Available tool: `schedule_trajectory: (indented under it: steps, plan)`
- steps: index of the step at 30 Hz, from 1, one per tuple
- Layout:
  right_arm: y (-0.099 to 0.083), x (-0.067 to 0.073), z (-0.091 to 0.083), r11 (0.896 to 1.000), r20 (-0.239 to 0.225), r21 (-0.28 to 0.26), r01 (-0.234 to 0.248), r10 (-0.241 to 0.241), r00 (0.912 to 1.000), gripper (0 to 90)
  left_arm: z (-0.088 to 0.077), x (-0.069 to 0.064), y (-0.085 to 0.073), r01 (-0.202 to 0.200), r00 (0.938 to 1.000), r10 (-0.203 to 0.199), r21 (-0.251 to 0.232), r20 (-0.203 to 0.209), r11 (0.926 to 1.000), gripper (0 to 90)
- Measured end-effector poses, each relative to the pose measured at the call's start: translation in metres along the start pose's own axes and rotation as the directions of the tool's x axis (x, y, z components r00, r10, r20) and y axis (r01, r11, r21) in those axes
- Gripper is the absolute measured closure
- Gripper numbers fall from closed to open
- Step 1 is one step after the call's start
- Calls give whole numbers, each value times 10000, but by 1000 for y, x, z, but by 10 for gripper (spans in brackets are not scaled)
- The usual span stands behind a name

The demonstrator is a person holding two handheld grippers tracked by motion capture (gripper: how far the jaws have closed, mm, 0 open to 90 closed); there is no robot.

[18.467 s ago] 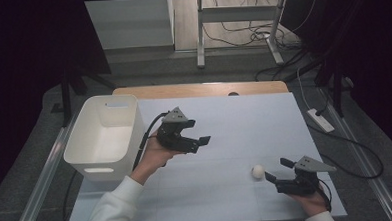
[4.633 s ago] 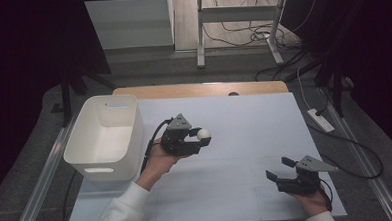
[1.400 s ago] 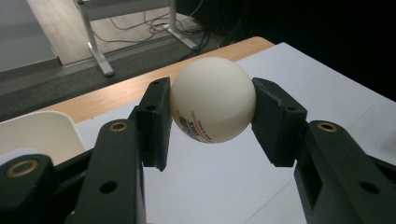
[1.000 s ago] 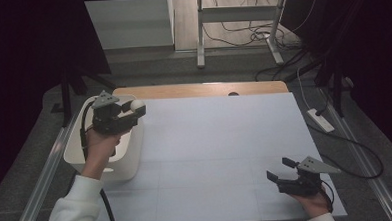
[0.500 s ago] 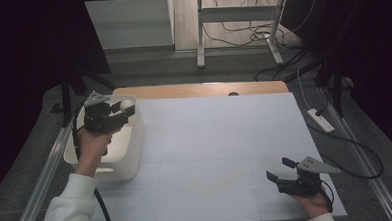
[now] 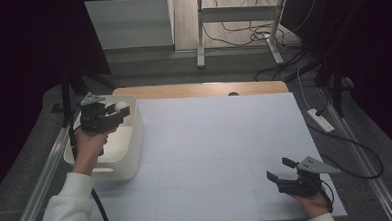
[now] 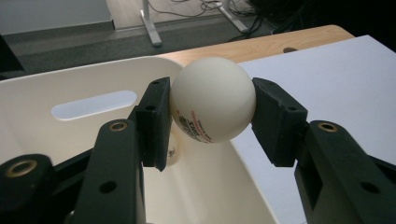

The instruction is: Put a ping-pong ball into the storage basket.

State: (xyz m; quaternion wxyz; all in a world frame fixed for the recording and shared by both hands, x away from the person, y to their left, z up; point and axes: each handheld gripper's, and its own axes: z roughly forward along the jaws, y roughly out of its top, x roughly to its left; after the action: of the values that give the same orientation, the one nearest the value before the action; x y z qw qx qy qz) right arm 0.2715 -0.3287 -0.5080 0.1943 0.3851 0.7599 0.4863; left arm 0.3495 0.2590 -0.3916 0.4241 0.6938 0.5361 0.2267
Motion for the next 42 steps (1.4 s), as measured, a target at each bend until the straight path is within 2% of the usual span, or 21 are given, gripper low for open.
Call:
schedule_trajectory:
  steps: [9, 22, 33, 35, 37, 39, 42]
  plan:
    - [0, 0, 0, 10000, 3, 17, 3, -3, 10000, 173, 6, 2, -1, 83, 9999, -79, 363, -93, 9993, 503]
    - [0, -1, 0, 10000, 21, 24, 6, -6, 10000, 173, 14, 10, -4, 246, 9990, -205, 1082, -394, 9938, 500]
    - [0, -1, 0, 10000, 19, 41, 12, -12, 10000, 173, 13, 13, -6, 306, 9987, -261, 1045, -445, 9941, 492]
    - [0, -1, 0, 10000, 18, 42, 11, -11, 10000, 173, 13, 12, -5, 295, 9985, -249, 975, -480, 9948, 455]
    - [0, 0, 0, 10000, 19, 43, 16, -17, 10000, 173, 13, 10, -5, 217, 9981, -166, 863, -589, 9960, 343]
    - [0, -1, 0, 10000, 22, 43, 18, -18, 10000, 173, 13, 8, -5, 155, 9980, -103, 846, -624, 9963, 278]
    - [0, -1, 0, 10000, 28, 42, 25, -25, 10000, 173, 11, 6, -4, 155, 9994, -134, 691, -316, 9975, 236]
